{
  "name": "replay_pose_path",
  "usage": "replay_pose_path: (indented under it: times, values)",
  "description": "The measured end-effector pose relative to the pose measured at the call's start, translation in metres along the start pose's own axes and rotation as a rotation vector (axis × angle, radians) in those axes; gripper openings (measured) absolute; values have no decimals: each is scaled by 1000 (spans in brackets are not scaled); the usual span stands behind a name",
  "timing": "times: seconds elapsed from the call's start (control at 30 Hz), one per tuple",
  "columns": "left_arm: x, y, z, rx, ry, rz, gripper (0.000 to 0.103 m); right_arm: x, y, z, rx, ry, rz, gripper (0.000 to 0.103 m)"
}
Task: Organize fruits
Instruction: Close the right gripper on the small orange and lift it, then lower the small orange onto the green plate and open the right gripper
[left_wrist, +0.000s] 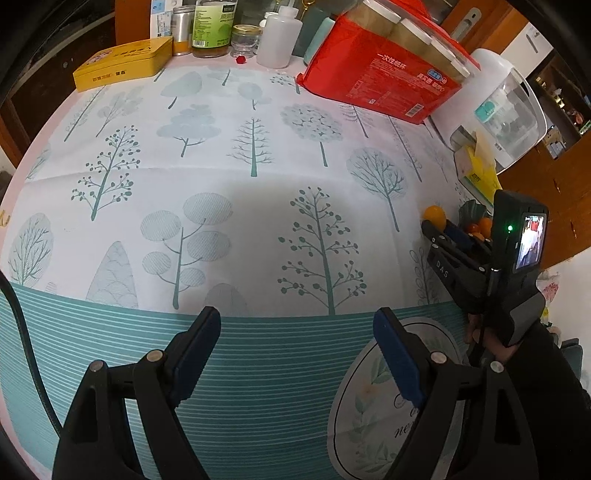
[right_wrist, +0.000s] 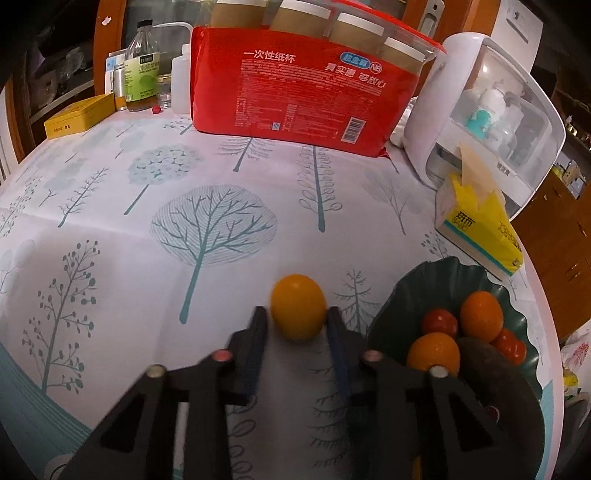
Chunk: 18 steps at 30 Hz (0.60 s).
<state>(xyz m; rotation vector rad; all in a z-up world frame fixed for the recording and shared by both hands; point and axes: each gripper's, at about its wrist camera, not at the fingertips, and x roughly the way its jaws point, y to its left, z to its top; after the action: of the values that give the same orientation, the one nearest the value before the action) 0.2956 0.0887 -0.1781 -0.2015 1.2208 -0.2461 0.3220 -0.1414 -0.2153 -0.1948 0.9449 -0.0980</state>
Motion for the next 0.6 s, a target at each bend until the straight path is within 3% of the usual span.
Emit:
replay_pose_path:
  times: [0.3,0.6]
  values:
    - [-6,3,-2,-16,-27,0,84,-5,5,1,-11,1,13,28]
    - [-20,-7,-8,15,-51,-23,84,-40,-6,2,43,-47,-6,28]
